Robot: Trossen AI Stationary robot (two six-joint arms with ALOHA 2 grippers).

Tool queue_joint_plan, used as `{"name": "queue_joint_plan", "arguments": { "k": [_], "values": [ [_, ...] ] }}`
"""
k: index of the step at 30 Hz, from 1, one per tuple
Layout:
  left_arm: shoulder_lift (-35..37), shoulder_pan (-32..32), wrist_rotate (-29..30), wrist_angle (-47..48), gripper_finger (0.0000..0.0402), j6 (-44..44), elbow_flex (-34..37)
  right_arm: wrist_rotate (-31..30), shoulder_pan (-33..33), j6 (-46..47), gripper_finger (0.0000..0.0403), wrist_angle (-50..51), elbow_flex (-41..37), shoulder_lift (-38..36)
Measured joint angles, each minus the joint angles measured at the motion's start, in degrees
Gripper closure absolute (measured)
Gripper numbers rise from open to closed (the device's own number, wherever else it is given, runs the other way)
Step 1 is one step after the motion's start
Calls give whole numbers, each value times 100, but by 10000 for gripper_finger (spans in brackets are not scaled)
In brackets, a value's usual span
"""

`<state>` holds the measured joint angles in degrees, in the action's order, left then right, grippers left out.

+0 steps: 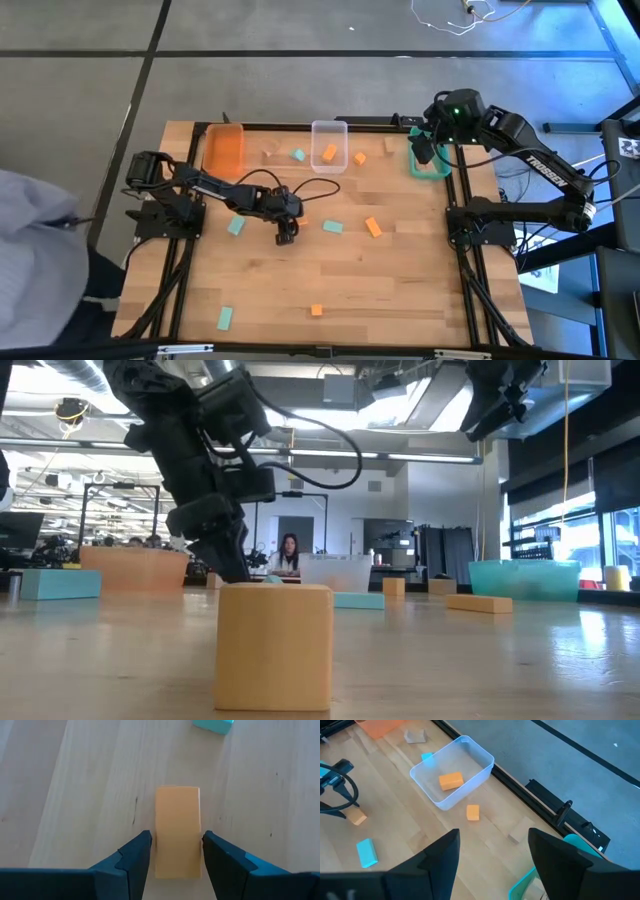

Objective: Sort & place blocks by color
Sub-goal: Put the orange block into the transparent bin

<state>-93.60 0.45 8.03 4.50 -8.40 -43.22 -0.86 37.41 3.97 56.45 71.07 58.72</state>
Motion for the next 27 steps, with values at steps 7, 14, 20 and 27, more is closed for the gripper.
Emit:
{"name": "queue_joint_plan", "arguments": {
  "k": [7, 14, 20, 27],
  "values": [
    [-249, 0, -43, -46, 231, -16, -16, 2, 1, -1, 167, -2, 0, 0],
    [-538, 11, -198, -83, 238, -198, -30, 2, 0, 2, 167, -2, -2, 0],
    [-563, -1, -254, 287, 279, -215, -502, 2, 0, 2, 167, -2, -2, 0],
    [-585, -277, -317, 923, 279, -355, -1463, 2, 0, 2, 167, -2, -2, 0]
  ]
}}
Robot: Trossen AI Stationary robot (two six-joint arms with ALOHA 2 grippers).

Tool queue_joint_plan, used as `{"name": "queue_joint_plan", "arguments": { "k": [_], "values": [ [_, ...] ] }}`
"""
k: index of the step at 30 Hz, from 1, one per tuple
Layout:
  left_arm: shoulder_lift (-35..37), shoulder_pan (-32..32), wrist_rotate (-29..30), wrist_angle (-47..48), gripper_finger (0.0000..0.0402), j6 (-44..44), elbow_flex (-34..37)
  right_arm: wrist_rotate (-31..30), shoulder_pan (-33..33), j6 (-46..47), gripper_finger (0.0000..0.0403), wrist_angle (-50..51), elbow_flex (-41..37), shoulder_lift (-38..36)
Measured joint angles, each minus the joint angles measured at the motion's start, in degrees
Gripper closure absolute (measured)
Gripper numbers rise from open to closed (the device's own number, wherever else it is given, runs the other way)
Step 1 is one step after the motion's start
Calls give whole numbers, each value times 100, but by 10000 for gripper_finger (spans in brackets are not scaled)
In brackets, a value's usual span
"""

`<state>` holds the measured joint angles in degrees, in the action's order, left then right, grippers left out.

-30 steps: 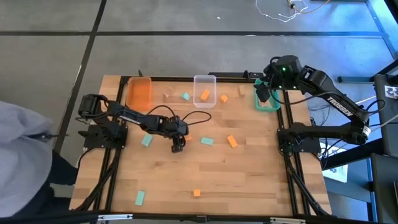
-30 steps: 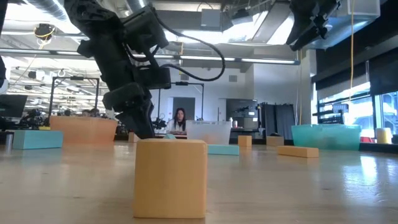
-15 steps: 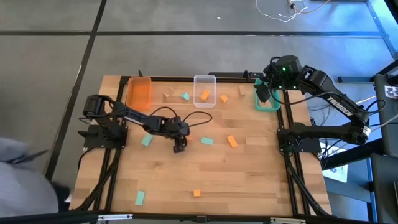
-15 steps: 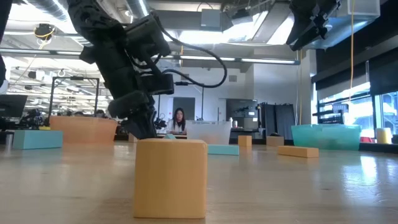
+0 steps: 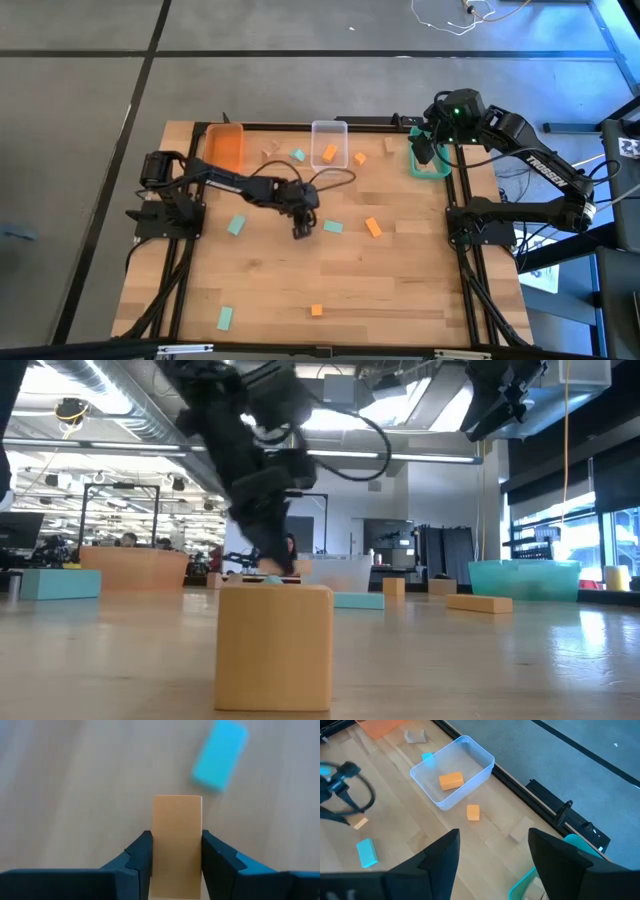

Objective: Sort & place blocks by color
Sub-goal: Put the orange block into the transparent bin

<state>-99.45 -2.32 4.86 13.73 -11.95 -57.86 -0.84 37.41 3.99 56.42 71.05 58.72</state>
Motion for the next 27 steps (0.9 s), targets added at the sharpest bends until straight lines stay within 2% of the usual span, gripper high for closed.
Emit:
{"name": "queue_joint_plan", "arguments": {
  "k": [6, 9, 12, 15, 20, 27],
  "values": [
    [7, -356, 386, 308, 279, 65, -1026, 0, 1, -7, 167, 0, 0, 0],
    [10, -639, 783, 424, 279, 373, -1516, 0, 0, -127, 167, 0, 0, 0],
    [-53, -985, 938, 452, 279, 736, -1850, 0, 2, -149, 167, -1, 0, 0],
    [-233, -1409, 816, 497, 279, 803, -1997, 0, 2, -149, 167, -2, -2, 0],
    [-675, -2090, 221, 423, 279, 788, -2031, -2, 2, -146, 167, -3, -2, 2],
    [-1024, -2609, -329, 347, 279, 790, -2031, -2, 2, -128, 167, -2, -2, 0]
  ]
}}
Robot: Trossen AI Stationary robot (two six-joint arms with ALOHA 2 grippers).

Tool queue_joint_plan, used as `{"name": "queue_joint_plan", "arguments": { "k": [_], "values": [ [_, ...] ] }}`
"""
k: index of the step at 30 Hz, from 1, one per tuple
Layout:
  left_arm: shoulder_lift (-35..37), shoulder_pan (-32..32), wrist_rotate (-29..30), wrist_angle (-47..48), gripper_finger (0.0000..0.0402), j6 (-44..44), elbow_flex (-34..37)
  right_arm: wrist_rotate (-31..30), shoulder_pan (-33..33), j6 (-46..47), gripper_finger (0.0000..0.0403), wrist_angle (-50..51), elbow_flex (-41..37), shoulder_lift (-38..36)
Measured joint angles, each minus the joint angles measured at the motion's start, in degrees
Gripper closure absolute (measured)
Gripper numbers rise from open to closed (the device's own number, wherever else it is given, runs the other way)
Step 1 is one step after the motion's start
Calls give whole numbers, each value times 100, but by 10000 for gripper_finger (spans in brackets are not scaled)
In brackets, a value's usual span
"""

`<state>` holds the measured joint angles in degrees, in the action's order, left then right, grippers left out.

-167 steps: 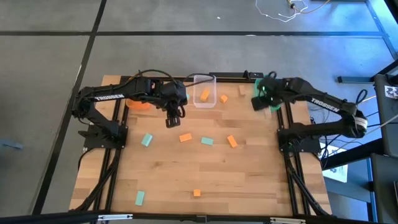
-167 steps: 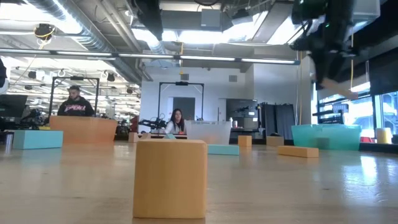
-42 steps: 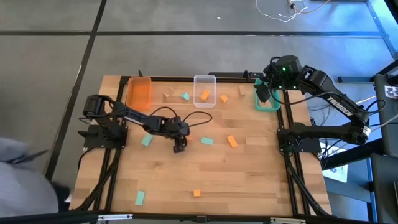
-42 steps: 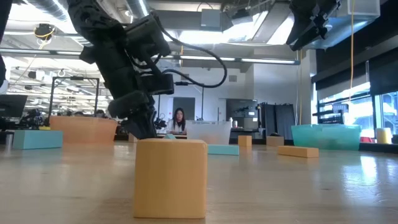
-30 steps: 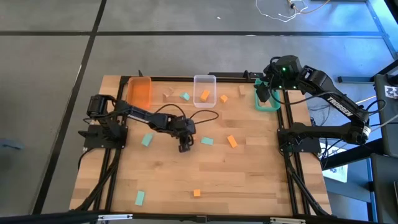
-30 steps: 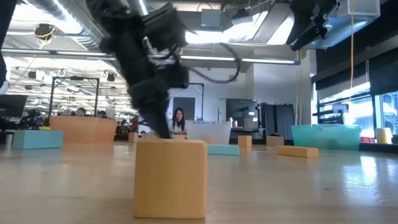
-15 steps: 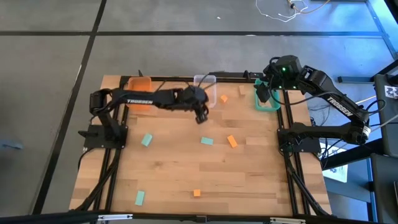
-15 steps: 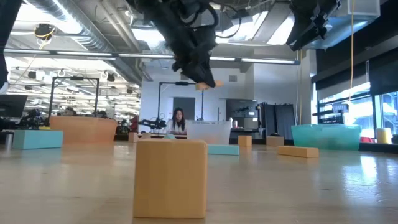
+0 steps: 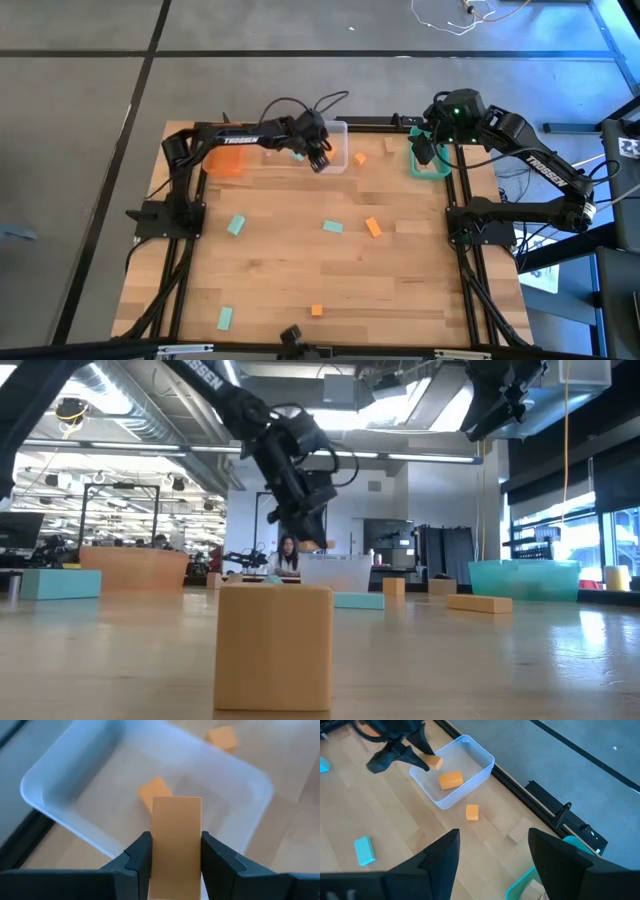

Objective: Sort & place blocks by color
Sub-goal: Put the orange block into the transparent bin, then put the blue block into the orange bin

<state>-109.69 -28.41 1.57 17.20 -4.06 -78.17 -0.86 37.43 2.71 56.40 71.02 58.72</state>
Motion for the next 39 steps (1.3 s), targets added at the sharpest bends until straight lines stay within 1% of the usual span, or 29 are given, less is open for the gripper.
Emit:
{"name": "queue_joint_plan", "arguments": {
  "k": [4, 9, 11, 16, 20, 22, 25, 28, 32, 34, 36, 39],
  "values": [
    [-129, -98, -192, -39, 277, -15, -9, 0, 0, -1, 167, -2, 0, 2],
    [-249, -67, -217, 9, 236, -28, 2, 1, 0, -5, 167, -2, 0, 0],
    [-231, -64, -220, -9, 228, -27, 0, 0, 0, -8, 167, -2, 0, 2],
    [-223, -28, -219, 32, 226, -27, -25, 2, 0, -20, 167, -2, 0, 0],
    [-223, 54, -211, 469, 226, -28, -400, 2, 0, -20, 167, -2, 0, 1],
    [-223, 147, -211, 918, 225, 112, -725, 2, 0, 4, 167, -2, 0, 1],
    [-223, 351, -174, 1948, 225, 494, -1393, 2, -1, -7, 167, -2, 0, 0],
    [-223, 603, 109, 3146, 225, 369, -2061, 2, 0, -65, 167, 0, 0, 0],
    [-219, 993, 510, 4841, 224, -533, -2821, 155, 0, -292, 167, 0, 0, 0],
    [-212, 1236, 587, 5595, 224, -1038, -3076, 254, -2, -322, 167, 2, 0, 2],
    [-212, 1508, 585, 6212, 224, -1541, -3212, 260, -2, -323, 167, 11, 0, 0],
    [-212, 1970, 598, 6974, 224, -2182, -3230, 260, -1, -461, 167, 106, 0, 0]
  ]
}}
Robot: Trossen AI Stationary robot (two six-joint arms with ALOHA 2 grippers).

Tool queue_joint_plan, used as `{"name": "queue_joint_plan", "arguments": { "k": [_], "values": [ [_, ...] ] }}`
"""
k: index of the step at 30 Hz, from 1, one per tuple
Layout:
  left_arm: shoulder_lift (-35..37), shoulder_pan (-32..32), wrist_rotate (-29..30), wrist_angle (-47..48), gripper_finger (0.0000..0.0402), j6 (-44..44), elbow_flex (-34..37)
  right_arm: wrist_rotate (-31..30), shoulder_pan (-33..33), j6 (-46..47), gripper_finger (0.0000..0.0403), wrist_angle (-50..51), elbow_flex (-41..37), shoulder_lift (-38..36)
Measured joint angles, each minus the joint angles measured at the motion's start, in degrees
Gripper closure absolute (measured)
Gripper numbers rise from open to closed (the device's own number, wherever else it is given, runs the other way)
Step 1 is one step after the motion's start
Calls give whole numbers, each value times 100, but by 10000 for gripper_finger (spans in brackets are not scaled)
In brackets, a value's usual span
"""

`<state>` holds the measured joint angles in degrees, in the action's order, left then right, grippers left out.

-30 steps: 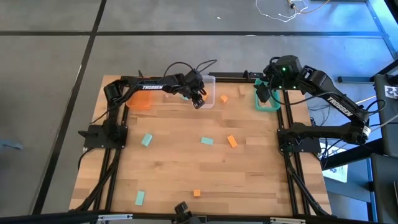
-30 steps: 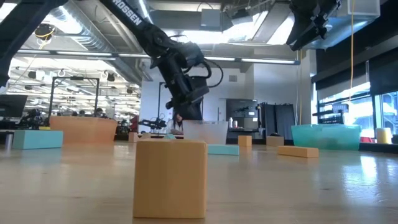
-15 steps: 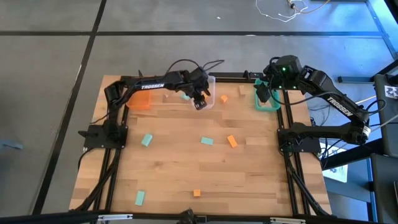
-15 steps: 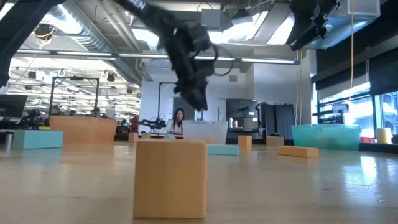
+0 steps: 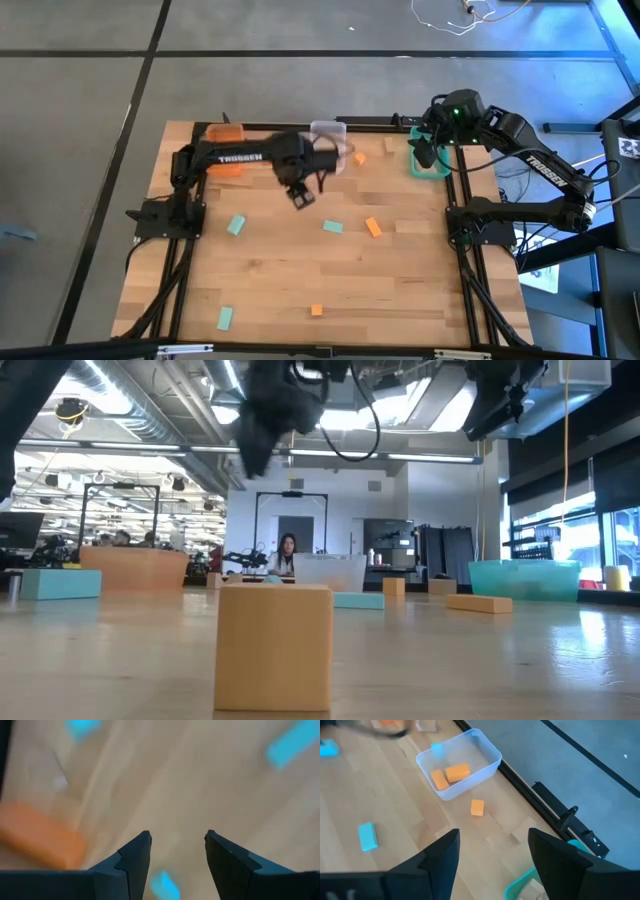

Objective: Sort & place blocks by color
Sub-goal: Put the blue block into the orange bin

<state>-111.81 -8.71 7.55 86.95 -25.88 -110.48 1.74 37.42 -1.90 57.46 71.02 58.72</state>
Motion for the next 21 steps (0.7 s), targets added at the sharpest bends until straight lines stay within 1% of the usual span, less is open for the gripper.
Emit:
{"name": "queue_joint_plan", "arguments": {
  "k": [2, 7, 9, 13, 15, 18, 21],
  "values": [
    [11, 313, 71, 352, 224, -475, 4, 2, 0, -146, 167, 53, 0, 0],
    [98, 988, -14, 301, 224, -1797, 110, 6, 1, -169, 167, 139, 0, 0],
    [135, 1209, 69, 309, 224, -2279, 112, 6, 1, -167, 167, 138, 0, 0],
    [145, 1599, 262, 300, 224, -2878, 245, 5, -1, -159, 167, 136, 0, 0],
    [182, 1746, 271, 304, 224, -3145, 419, 3, 1, -118, 167, 125, 0, 0],
    [307, 1926, 256, 304, 224, -3639, 885, 4, -1, -27, 167, 104, 0, 2],
    [658, 2083, 76, 303, 224, -4159, 1561, 4, -1, 113, 167, 104, 0, 0]
  ]
}}
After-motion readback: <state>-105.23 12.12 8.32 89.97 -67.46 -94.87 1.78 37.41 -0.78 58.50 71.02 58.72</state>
